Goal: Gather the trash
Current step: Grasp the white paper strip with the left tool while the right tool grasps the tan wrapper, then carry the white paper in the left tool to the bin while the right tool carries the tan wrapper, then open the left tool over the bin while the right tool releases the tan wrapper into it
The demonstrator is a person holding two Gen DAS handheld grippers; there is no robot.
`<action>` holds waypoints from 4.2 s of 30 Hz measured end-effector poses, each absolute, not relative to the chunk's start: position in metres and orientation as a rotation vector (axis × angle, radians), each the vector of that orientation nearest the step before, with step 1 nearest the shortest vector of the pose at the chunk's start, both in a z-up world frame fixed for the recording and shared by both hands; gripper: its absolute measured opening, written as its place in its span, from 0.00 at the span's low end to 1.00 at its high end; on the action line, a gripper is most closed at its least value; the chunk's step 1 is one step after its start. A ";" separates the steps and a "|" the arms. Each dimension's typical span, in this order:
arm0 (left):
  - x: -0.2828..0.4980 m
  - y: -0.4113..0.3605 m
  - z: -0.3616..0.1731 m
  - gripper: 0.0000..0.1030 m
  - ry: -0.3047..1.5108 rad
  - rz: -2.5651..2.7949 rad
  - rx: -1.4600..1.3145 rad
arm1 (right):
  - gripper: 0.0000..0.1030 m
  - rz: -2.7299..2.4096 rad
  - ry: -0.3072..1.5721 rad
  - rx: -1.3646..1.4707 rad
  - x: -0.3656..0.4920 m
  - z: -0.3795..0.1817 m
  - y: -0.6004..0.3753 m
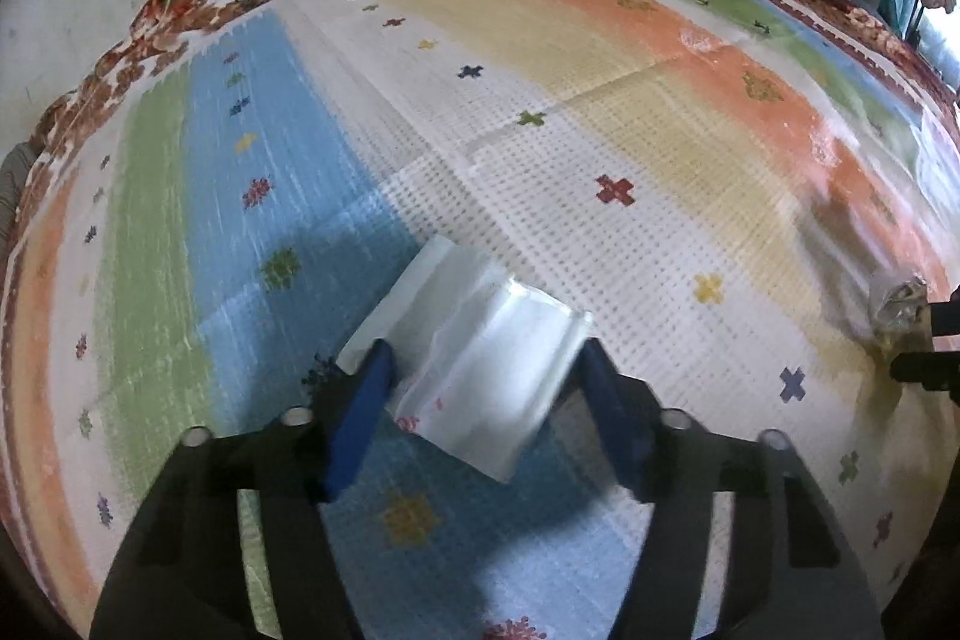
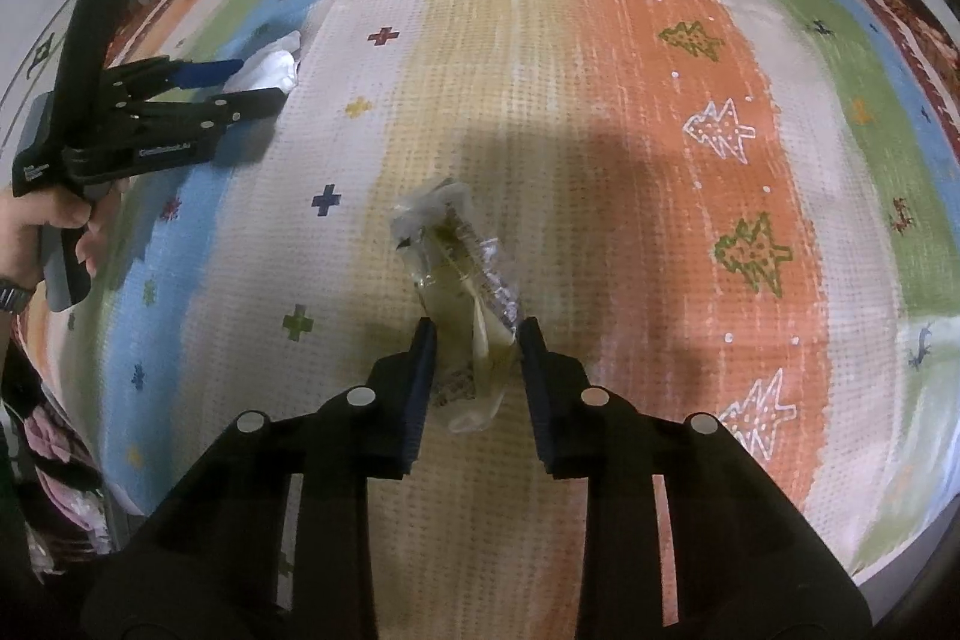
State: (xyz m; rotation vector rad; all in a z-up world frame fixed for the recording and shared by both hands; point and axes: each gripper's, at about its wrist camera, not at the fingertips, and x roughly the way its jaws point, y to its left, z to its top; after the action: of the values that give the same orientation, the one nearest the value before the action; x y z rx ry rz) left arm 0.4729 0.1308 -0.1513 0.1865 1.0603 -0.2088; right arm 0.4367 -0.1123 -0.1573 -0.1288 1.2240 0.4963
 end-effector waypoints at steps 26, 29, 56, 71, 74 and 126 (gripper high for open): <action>0.373 0.125 -0.123 0.09 1.139 0.039 -0.110 | 0.11 0.542 1.189 -0.239 0.409 -0.123 -0.107; 0.348 0.113 -0.103 0.09 1.139 0.039 -0.101 | 0.11 0.557 1.160 -0.264 0.395 -0.110 -0.106; 0.192 0.074 0.006 0.08 0.978 -0.022 -0.442 | 0.11 0.717 0.914 -0.201 0.257 0.010 -0.145; 0.118 0.030 0.023 0.08 0.876 -0.055 -0.382 | 0.11 0.741 0.803 -0.174 0.183 0.025 -0.174; 0.103 0.024 0.023 0.08 0.858 -0.064 -0.371 | 0.11 0.735 0.786 -0.183 0.170 0.022 -0.178; 0.076 0.026 -0.122 0.09 1.269 0.112 -0.672 | 0.12 0.602 1.311 -0.166 0.130 -0.135 -0.176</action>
State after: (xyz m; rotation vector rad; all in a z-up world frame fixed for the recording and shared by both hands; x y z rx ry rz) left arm 0.0757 0.0260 -0.1218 -0.6719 1.2688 0.1124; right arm 0.1304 -0.1757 -0.1353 -0.1662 1.3110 0.6017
